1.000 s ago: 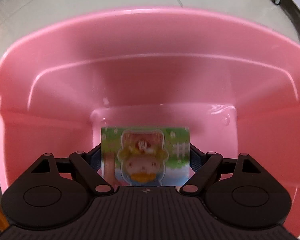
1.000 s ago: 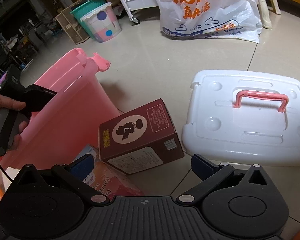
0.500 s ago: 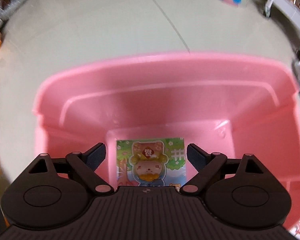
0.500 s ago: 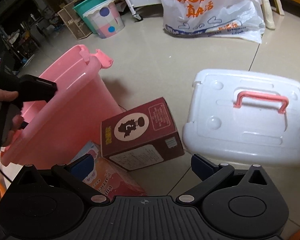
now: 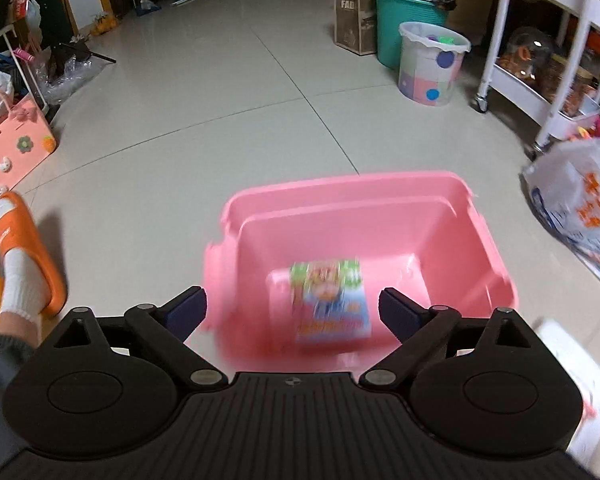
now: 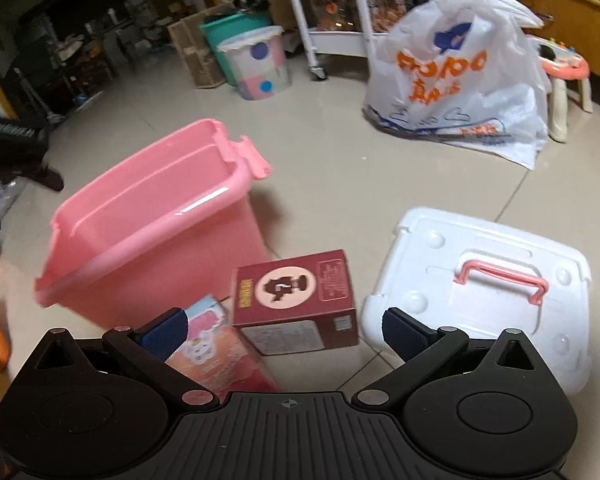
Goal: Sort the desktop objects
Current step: 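Withdraw the left tool from the pink bin, then move the right tool to the pink Carrier Lotus box and grasp it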
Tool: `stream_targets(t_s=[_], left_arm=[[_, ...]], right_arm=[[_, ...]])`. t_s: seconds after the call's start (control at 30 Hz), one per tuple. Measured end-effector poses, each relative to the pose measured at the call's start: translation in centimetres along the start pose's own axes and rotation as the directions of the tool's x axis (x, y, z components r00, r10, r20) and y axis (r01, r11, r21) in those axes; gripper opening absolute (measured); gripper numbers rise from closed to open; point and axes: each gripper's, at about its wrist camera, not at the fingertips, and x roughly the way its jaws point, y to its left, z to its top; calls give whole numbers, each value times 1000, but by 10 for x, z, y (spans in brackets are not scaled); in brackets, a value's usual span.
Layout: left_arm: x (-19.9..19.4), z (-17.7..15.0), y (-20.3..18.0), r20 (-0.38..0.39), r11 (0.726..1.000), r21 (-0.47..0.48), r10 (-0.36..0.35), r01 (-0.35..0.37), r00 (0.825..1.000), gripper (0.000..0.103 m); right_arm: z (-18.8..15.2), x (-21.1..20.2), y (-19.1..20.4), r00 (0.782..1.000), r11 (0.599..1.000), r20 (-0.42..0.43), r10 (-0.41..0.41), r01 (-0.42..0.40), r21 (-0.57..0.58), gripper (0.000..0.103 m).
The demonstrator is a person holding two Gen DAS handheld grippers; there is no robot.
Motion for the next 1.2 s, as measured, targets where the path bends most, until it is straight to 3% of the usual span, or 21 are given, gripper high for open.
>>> stream_targets(t_s=[0.27, 0.43, 0.53, 0.73, 0.93, 1.2], left_arm=[[-26, -79, 24, -36, 999, -31, 9, -10, 999, 96], [-32, -114, 44, -71, 997, -73, -1, -4, 997, 96], [-25, -123, 50, -54, 996, -92, -20, 15, 998, 97], [-3, -133, 42, -15, 998, -28, -61, 61, 998, 97], [20, -138, 46, -13, 997, -22, -74, 74, 997, 97], [42, -139, 58, -58, 993, -94, -77, 71, 995, 97]], right_arm=[[-13, -17, 24, 993, 979, -61, 101, -110, -175, 103], [-23, -15, 36, 988, 959, -97, 122, -143, -244, 103], [-30, -8, 38, 984, 954, -130, 123, -153, -257, 103], [-37, 17, 41, 978, 948, -175, 113, -159, -277, 103], [-31, 54, 48, 968, 928, -236, 79, -158, -338, 103], [-31, 103, 58, 946, 928, -322, 41, -156, -338, 102]])
